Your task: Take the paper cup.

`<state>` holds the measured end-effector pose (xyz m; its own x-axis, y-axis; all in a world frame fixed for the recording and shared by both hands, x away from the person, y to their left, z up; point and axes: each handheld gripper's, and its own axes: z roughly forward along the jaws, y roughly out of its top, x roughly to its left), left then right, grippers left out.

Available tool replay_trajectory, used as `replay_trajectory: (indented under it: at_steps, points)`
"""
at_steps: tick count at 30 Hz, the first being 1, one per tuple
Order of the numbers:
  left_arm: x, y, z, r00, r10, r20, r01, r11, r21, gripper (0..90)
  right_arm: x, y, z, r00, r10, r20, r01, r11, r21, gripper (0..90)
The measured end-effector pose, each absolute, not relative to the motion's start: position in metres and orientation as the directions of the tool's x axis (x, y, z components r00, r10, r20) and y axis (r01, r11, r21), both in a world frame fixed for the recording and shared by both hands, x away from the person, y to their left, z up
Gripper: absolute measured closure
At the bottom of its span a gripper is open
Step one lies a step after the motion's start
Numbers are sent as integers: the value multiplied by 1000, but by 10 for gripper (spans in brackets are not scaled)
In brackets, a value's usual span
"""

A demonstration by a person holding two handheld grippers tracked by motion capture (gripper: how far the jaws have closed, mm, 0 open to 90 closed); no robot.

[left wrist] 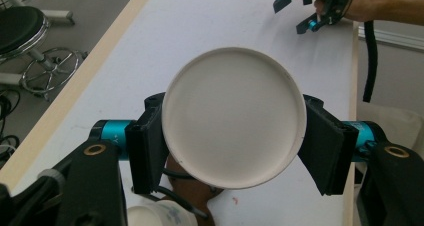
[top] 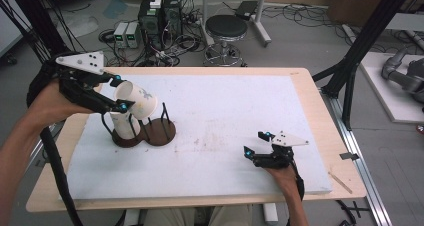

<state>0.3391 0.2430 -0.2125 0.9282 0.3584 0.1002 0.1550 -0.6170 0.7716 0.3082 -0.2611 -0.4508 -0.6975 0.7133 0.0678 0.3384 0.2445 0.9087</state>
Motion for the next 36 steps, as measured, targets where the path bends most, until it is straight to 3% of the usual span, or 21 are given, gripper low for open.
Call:
replay_trajectory:
  at_steps: [19, 36]
  points:
    - [321, 216, -231, 944, 324, 65, 123, -526, 841, 351, 308, -261, -451, -695, 717, 60, 332, 246, 911, 180]
    - [316, 207, -272, 951, 309, 3, 131, -414, 901, 351, 307, -262, -451, -694, 718, 54, 321, 241, 916, 180]
